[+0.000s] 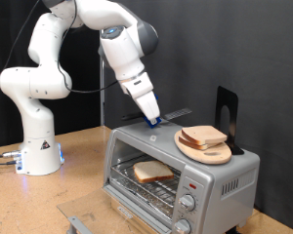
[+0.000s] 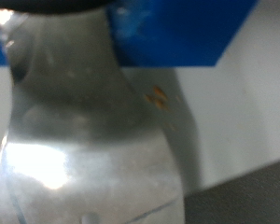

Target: Make a piece of toast with the oven

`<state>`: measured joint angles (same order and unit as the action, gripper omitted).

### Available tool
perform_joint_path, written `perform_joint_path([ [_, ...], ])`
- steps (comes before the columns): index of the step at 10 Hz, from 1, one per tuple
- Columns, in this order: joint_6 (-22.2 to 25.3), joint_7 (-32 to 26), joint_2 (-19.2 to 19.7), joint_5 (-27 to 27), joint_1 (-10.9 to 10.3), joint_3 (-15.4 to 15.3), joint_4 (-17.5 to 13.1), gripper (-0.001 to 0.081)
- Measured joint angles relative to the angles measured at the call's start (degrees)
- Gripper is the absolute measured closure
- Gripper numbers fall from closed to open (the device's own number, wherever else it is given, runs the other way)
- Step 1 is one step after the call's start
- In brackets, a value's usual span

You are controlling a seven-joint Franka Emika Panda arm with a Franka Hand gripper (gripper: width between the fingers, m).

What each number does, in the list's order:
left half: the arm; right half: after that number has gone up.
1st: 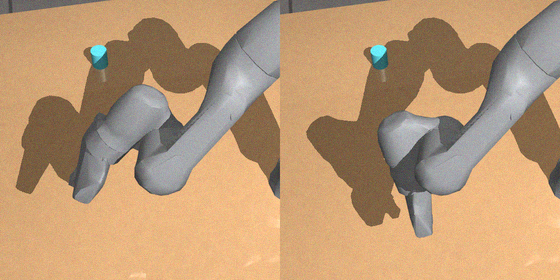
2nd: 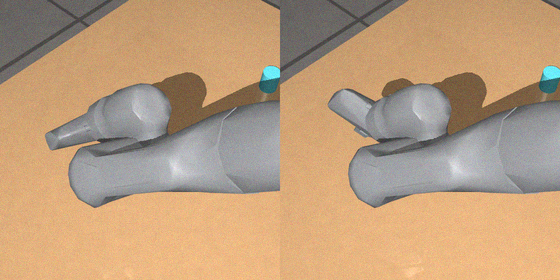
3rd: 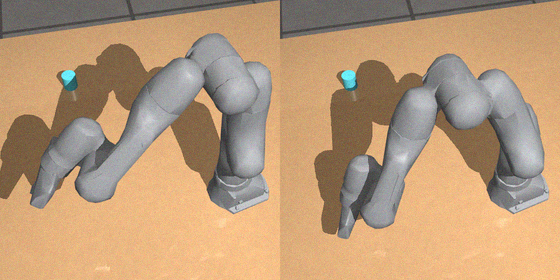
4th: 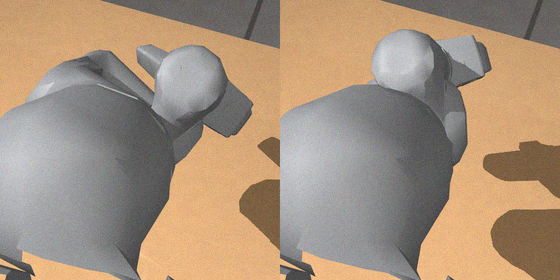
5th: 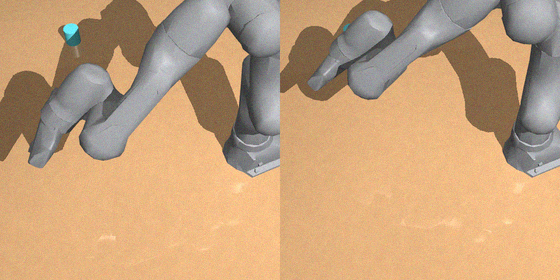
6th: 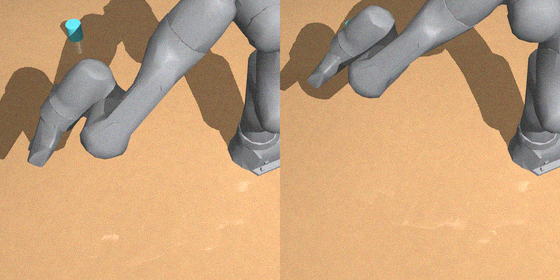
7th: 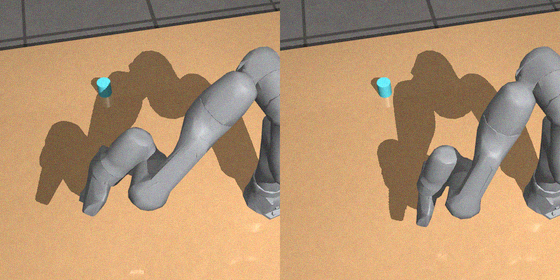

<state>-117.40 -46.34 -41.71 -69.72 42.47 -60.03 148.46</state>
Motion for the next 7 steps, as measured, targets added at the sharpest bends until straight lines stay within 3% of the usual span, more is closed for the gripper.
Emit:
perform_joint_path([
  [3, -1.2, 0.2, 0.0, 0.1, 3.1, -1.5, -0.4, 0.0413],
  [4, -1.4, 0.2, 0.0, 0.1, 4.1, -2.1, -0.7, 0.0337],
  [5, -1.4, 0.1, 0.0, 0.1, 4.8, -2.3, -0.9, 0.0337],
  [6, -1.4, -0.1, 0.0, 0.1, 5.1, -2.4, -1.0, 0.0154],
  [7, -1.4, -0.7, 0.0, 0.0, 5.4, -2.4, -1.0, 0.0049],
])
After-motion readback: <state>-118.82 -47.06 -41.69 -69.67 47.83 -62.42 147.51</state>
